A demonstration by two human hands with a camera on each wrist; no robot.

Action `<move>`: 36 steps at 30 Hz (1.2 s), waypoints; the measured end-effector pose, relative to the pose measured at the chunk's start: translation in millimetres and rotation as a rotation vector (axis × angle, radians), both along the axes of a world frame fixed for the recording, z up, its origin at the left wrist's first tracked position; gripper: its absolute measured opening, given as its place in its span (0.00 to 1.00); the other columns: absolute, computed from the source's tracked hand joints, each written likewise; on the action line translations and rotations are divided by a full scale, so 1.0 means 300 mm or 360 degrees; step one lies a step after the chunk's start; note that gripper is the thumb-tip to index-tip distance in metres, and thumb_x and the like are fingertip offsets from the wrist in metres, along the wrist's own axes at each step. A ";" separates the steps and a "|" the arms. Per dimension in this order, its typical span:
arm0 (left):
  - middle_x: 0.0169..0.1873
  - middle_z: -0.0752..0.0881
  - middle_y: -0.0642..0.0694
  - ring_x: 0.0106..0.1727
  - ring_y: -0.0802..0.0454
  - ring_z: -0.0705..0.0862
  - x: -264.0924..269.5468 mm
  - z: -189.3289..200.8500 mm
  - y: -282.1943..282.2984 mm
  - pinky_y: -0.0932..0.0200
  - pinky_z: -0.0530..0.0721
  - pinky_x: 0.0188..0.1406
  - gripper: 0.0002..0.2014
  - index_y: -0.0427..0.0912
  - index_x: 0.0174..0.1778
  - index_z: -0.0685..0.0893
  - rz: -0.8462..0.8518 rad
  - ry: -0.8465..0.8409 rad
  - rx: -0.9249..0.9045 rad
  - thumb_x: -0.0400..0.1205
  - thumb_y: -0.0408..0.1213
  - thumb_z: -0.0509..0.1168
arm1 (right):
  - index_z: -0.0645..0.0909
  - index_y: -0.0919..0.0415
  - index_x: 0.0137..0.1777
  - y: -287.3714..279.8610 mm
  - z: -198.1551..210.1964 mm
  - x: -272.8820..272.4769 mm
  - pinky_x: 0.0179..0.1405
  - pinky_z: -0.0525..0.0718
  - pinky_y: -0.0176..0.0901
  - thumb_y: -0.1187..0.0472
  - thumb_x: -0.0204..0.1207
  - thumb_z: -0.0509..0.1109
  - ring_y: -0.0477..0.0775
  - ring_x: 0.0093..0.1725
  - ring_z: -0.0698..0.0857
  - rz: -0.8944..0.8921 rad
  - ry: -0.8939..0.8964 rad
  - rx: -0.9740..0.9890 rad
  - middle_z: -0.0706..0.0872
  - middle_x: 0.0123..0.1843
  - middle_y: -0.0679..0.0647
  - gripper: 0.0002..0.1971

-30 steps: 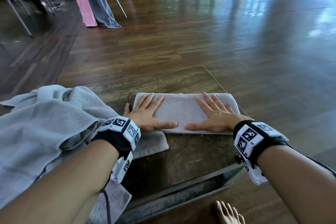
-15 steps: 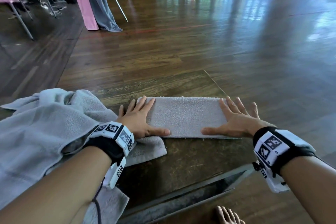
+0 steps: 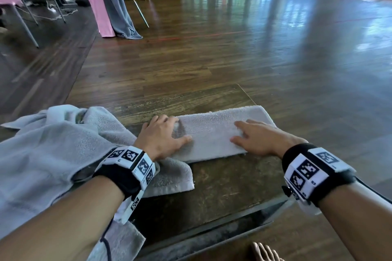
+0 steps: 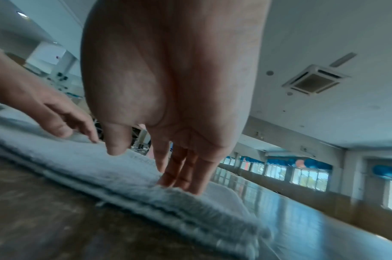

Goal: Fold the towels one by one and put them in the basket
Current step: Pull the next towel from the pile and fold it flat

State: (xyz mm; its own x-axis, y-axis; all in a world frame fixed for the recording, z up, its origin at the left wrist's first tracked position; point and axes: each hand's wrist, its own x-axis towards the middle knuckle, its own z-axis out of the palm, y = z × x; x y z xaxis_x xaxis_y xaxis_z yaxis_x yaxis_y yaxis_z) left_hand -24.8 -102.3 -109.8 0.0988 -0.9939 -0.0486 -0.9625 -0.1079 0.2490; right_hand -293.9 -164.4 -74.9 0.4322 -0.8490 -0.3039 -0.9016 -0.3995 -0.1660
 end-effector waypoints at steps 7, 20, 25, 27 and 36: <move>0.46 0.83 0.51 0.57 0.47 0.80 -0.057 0.029 0.027 0.46 0.82 0.55 0.21 0.51 0.61 0.79 -0.0004 0.0050 -0.0056 0.81 0.61 0.60 | 0.69 0.50 0.83 -0.010 -0.007 -0.057 0.76 0.72 0.57 0.49 0.87 0.62 0.58 0.76 0.72 0.0010 -0.0274 -0.0116 0.75 0.69 0.49 0.24; 0.35 0.84 0.45 0.32 0.47 0.83 -0.236 0.118 0.132 0.52 0.78 0.30 0.17 0.53 0.60 0.65 -0.0043 0.0257 0.0017 0.78 0.38 0.63 | 0.41 0.42 0.90 0.174 0.027 -0.109 0.85 0.66 0.56 0.71 0.84 0.59 0.62 0.89 0.56 -0.0004 0.0047 0.0426 0.35 0.92 0.51 0.44; 0.47 0.87 0.51 0.45 0.55 0.83 -0.275 0.166 0.169 0.59 0.79 0.42 0.12 0.48 0.57 0.86 -0.0093 0.0547 0.0177 0.81 0.37 0.61 | 0.40 0.36 0.89 0.345 -0.015 -0.144 0.78 0.74 0.48 0.76 0.81 0.60 0.60 0.89 0.58 -0.0051 -0.0125 0.0427 0.30 0.90 0.49 0.49; 0.47 0.83 0.52 0.45 0.56 0.82 -0.265 0.181 0.198 0.62 0.77 0.41 0.21 0.50 0.65 0.81 -0.0209 0.0545 0.0247 0.76 0.31 0.63 | 0.39 0.36 0.89 0.397 -0.031 -0.156 0.72 0.80 0.46 0.79 0.79 0.59 0.60 0.87 0.62 -0.0044 -0.0151 0.0391 0.27 0.89 0.48 0.52; 0.40 0.82 0.57 0.43 0.56 0.83 -0.203 0.153 0.276 0.66 0.74 0.41 0.17 0.50 0.57 0.88 -0.0302 0.0465 -0.0170 0.78 0.28 0.65 | 0.36 0.32 0.87 0.413 -0.070 -0.168 0.85 0.64 0.60 0.49 0.77 0.78 0.59 0.91 0.49 0.0002 -0.0348 0.0238 0.22 0.87 0.44 0.55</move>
